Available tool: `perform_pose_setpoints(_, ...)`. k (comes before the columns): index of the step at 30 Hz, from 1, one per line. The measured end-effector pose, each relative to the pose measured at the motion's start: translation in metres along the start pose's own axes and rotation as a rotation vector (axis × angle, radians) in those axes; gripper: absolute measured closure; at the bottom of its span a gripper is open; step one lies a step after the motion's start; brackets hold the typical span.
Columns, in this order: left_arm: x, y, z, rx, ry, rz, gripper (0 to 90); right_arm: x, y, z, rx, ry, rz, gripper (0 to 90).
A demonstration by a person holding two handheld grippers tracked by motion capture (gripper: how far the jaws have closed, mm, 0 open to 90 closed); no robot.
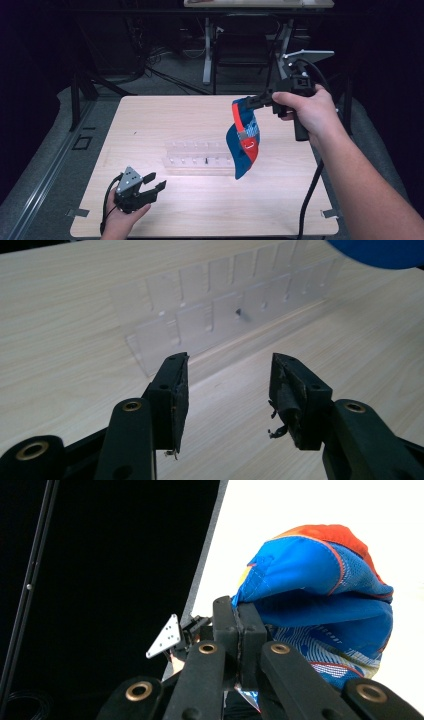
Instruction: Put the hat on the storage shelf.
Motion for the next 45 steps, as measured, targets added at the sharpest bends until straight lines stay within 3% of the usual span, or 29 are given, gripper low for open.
perform_pose_setpoints(5,-0.015,0.004,0.013,0.02,0.023,0.023,49.9,-0.005,0.016,-0.011,-0.013,-0.009,-0.009,90.0)
perform_pose_setpoints(12,-0.031,0.018,0.03,0.038,0.068,0.017,49.0,-0.011,0.033,-0.021,-0.02,-0.021,-0.017,90.0)
perform_pose_setpoints(18,-0.048,0.027,0.046,0.054,0.091,0.041,49.0,-0.017,0.044,-0.026,-0.022,-0.022,-0.012,90.0)
perform_pose_setpoints(25,-0.066,0.04,0.069,0.07,0.147,0.046,51.4,-0.024,0.055,-0.03,-0.025,-0.019,-0.006,90.0)
perform_pose_setpoints(34,-0.081,0.055,0.089,0.102,0.155,0.053,56.2,-0.029,0.066,-0.032,-0.037,-0.019,0.001,90.0)
perform_pose_setpoints(40,-0.085,0.067,0.096,0.078,0.188,0.046,57.6,-0.031,0.069,-0.033,-0.04,-0.019,0.004,90.0)
perform_pose_setpoints(45,-0.084,0.075,0.093,0.048,0.208,0.029,66.4,-0.03,0.07,-0.033,-0.039,-0.022,0.002,90.0)
Point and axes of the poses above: each handheld gripper's, and its own axes: y roughly forward along the jaws, x roughly out of its underside, z roughly to its right, the point moved 10 cm from there along y, roughly forward along the jaws, and after that the axes turned 1 degree about -x, right-handed, at the moved point
